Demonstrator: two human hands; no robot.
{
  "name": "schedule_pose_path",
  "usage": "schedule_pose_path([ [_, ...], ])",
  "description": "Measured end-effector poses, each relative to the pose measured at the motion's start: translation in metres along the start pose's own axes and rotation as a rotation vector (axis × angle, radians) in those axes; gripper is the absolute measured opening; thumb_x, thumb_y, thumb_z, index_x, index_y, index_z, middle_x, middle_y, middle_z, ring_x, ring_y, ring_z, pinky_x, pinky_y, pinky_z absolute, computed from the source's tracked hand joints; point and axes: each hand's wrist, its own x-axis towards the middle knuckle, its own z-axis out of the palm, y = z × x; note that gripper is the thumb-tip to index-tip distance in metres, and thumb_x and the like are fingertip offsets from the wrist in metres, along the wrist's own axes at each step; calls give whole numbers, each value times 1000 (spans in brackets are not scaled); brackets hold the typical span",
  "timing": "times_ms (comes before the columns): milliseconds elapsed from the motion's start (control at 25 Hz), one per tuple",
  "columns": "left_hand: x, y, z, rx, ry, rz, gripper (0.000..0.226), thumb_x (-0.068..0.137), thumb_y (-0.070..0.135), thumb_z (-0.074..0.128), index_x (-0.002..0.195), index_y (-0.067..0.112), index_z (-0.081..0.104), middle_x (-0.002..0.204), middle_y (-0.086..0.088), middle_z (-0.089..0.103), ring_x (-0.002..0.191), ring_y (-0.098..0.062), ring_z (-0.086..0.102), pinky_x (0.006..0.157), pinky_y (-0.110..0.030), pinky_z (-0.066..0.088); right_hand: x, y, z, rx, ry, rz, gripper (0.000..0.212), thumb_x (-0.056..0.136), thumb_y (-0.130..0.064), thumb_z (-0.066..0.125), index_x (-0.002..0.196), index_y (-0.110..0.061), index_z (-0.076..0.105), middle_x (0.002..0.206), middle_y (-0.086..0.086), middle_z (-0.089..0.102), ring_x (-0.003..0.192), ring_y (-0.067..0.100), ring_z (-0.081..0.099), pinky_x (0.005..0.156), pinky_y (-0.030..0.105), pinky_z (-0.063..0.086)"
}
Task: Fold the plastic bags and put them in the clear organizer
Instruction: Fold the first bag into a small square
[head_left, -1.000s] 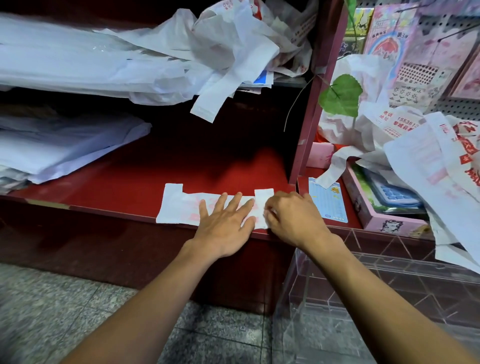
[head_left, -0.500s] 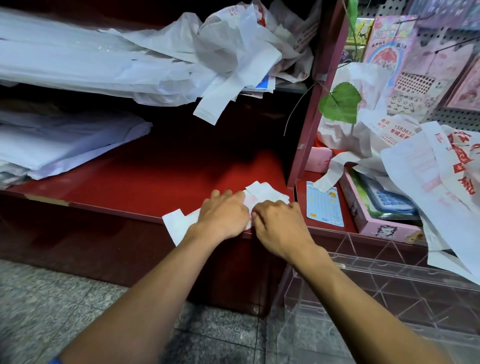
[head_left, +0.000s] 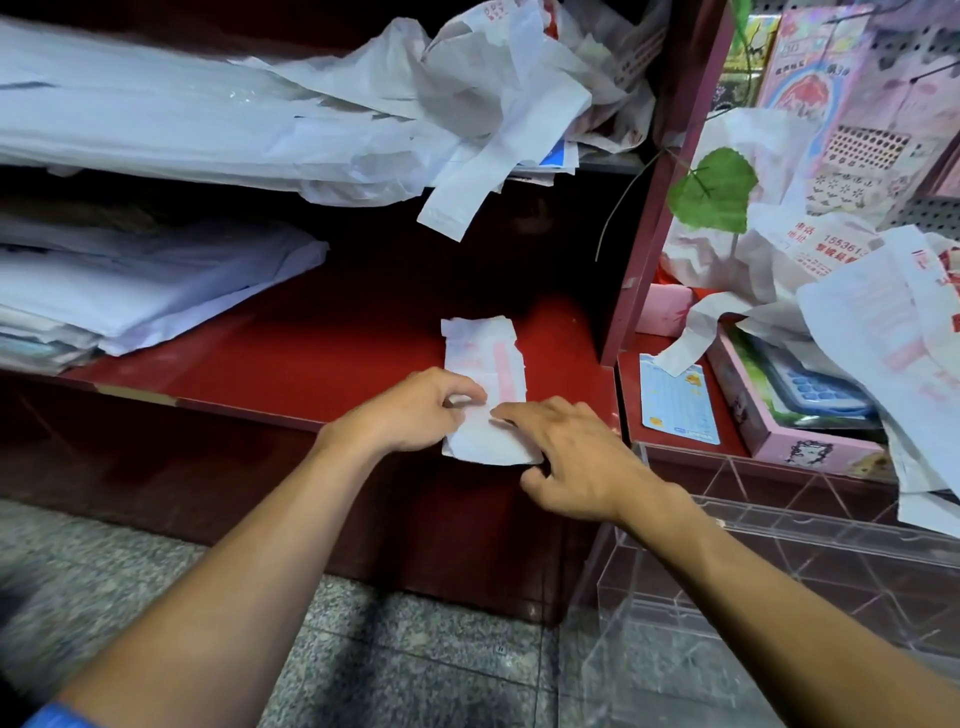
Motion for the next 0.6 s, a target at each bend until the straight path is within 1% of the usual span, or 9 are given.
schedule_pose_path([
  [80, -8, -1, 0, 32, 116, 41, 41, 91, 5, 56, 120, 33, 66, 99, 11, 61, 89, -2, 57, 80, -24, 43, -3, 2, 1, -28, -2, 10, 70, 83, -31, 58, 148, -25, 32, 147, -4, 46, 127, 19, 38, 98, 32, 30],
  [120, -15, -2, -3, 71, 157, 73, 43, 90, 4, 56, 116, 35, 66, 98, 15, 59, 88, -1, 56, 80, -22, 43, -6, 2, 2, -50, 19, 15, 68, 86, -30, 60, 147, -25, 32, 146, -3, 47, 127, 20, 38, 98, 33, 30],
  [160, -22, -3, -6, 119, 155, 94, 48, 87, 0, 53, 115, 38, 65, 100, 19, 57, 89, -2, 54, 80, -20, 41, -7, 1, 3, -70, 56, 16, 64, 88, -29, 61, 146, -24, 34, 143, -2, 49, 125, 21, 39, 97, 33, 30],
  [240, -36, -6, -8, 225, 51, 131, 62, 80, -3, 52, 122, 42, 58, 113, 18, 51, 98, -3, 52, 84, -17, 38, -8, -2, 3, -80, 122, 35, 53, 92, -29, 61, 140, -22, 40, 134, 0, 54, 119, 23, 42, 94, 33, 31],
  [320, -49, -11, -5, 241, -28, 141, 70, 77, 2, 59, 133, 43, 49, 127, 15, 45, 115, -1, 47, 98, -18, 35, -7, -6, 5, -27, 142, 64, 47, 90, -31, 61, 134, -23, 47, 126, 0, 58, 116, 21, 42, 93, 31, 32],
  [400, -57, -14, 1, 160, -18, 125, 70, 76, 8, 65, 133, 44, 46, 131, 18, 45, 124, 0, 41, 105, -19, 32, -6, -3, 3, 102, 96, 100, 49, 86, -38, 64, 131, -28, 49, 121, -1, 59, 115, 18, 42, 95, 29, 33],
  [480, -57, -14, 5, 3, 16, 116, 57, 73, 16, 62, 122, 43, 50, 129, 23, 52, 127, 1, 44, 109, -28, 35, -6, 4, -3, 293, 27, 169, 47, 84, -47, 64, 128, -35, 52, 119, -2, 56, 115, 18, 42, 99, 33, 35],
  [520, -55, -12, 6, -109, 32, 79, 49, 71, 21, 58, 115, 41, 53, 127, 23, 56, 127, 0, 46, 109, -32, 36, -5, 7, -4, 360, 24, 192, 39, 87, -46, 61, 125, -37, 56, 122, -5, 56, 115, 18, 42, 101, 35, 34],
  [600, -49, -8, 5, -280, 73, -17, 31, 76, 34, 55, 107, 37, 61, 117, 20, 64, 120, -1, 53, 105, -32, 39, -2, 8, -4, 315, 28, 170, 28, 97, -38, 50, 123, -34, 62, 134, -13, 53, 117, 17, 39, 102, 36, 30],
])
